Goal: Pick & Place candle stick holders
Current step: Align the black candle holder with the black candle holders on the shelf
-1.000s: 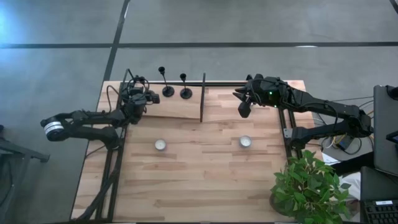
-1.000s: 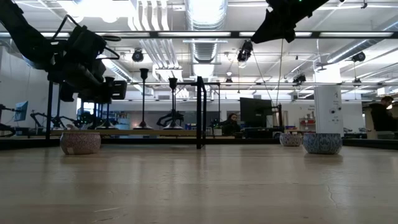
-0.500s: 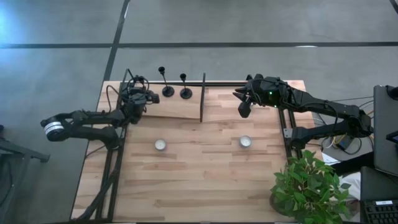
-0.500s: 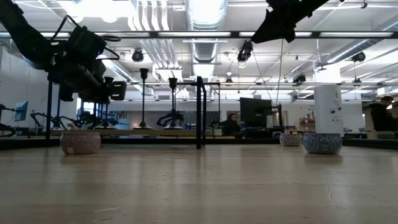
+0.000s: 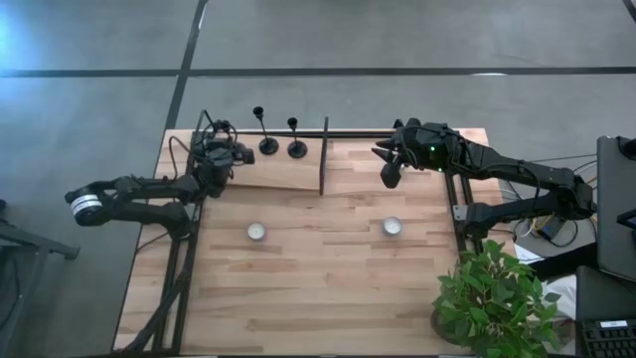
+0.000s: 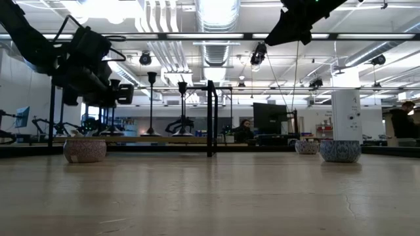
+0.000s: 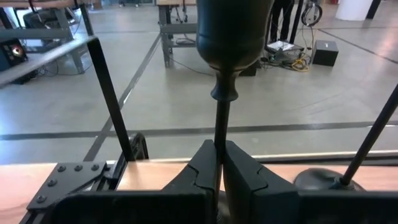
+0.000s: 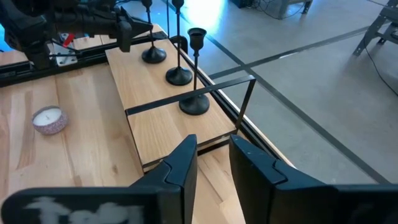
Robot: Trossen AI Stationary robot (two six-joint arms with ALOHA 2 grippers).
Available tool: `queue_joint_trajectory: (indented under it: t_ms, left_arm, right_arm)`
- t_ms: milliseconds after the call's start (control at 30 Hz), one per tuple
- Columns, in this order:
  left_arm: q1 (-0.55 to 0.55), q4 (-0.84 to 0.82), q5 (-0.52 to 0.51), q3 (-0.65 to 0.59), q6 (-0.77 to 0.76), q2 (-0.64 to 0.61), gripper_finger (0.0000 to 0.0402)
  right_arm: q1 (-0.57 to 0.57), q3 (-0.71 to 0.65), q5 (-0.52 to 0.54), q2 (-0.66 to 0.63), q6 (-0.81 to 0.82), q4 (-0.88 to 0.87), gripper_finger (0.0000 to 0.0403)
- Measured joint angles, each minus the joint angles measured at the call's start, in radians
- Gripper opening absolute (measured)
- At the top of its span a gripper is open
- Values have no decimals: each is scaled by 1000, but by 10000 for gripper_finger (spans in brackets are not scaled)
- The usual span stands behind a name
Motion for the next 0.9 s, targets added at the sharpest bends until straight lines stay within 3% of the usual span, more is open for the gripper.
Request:
queue_joint_trajectory:
  t_ms: [533, 900]
  left_arm:
    - [24, 99, 46, 0, 41, 65, 14]
    - [24, 191, 64, 0, 37, 145, 14]
  right_arm:
    - [0, 0, 0, 0, 0, 0, 64]
    - [0, 0, 0, 0, 0, 0, 76]
